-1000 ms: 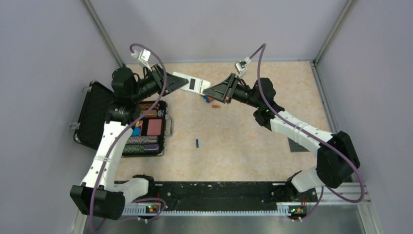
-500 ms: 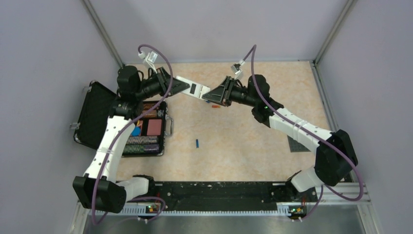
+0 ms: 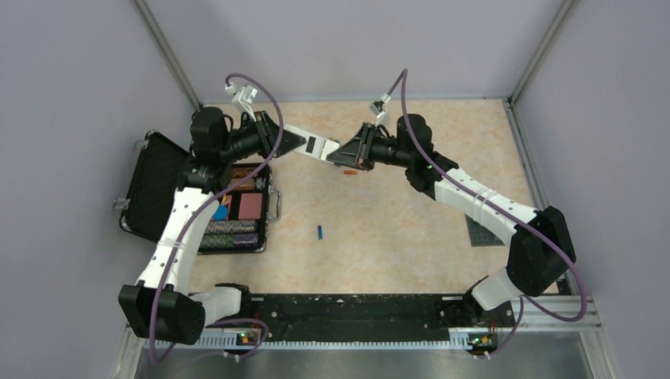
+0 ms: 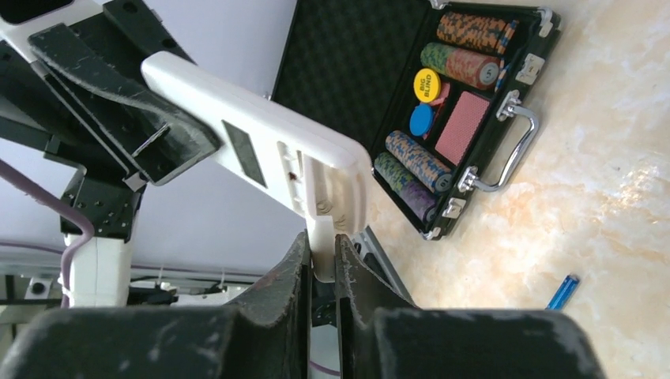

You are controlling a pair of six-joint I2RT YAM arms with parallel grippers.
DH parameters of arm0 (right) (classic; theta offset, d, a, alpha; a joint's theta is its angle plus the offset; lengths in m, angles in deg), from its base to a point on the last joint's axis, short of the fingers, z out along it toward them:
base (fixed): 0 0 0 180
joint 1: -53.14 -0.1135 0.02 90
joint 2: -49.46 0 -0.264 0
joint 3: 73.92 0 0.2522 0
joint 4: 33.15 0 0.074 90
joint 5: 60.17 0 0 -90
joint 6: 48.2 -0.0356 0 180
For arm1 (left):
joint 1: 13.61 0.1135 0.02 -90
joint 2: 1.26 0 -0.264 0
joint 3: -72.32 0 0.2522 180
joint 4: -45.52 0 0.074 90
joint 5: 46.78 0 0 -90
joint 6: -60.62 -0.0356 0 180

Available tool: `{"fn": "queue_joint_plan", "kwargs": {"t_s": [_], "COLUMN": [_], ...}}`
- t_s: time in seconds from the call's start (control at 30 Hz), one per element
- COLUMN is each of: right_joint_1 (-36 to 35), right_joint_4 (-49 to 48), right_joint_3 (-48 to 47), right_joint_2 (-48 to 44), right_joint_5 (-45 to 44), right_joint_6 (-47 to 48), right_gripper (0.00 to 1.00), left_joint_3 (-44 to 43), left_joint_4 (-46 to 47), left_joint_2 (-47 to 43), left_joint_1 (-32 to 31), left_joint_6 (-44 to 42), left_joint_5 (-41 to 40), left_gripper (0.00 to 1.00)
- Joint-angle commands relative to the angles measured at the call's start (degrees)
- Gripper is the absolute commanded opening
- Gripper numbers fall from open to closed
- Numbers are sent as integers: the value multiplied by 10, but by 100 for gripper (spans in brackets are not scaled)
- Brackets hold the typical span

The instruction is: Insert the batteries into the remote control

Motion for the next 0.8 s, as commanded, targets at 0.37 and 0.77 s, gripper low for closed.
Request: {"fn": "queue_joint_plan", "kwargs": {"t_s": [0.37,0.77], "right_joint_1": [4,47], "right_joint_4": [-130,101], "right_joint_3": [-20,64], "right_joint_2": [-3,-78], "right_joint_5": [36,-143], "right_joint_6": [-55,66], "right_gripper": [0,0], "left_joint_3": [-2,23], "left_joint_4": [-63,-74], "left_joint_2": [-5,-39], "left_joint_1": [-4,-3], "left_joint_6": [-66,-95], "left_joint_5": [-25,-57], "left_gripper": [0,0]}}
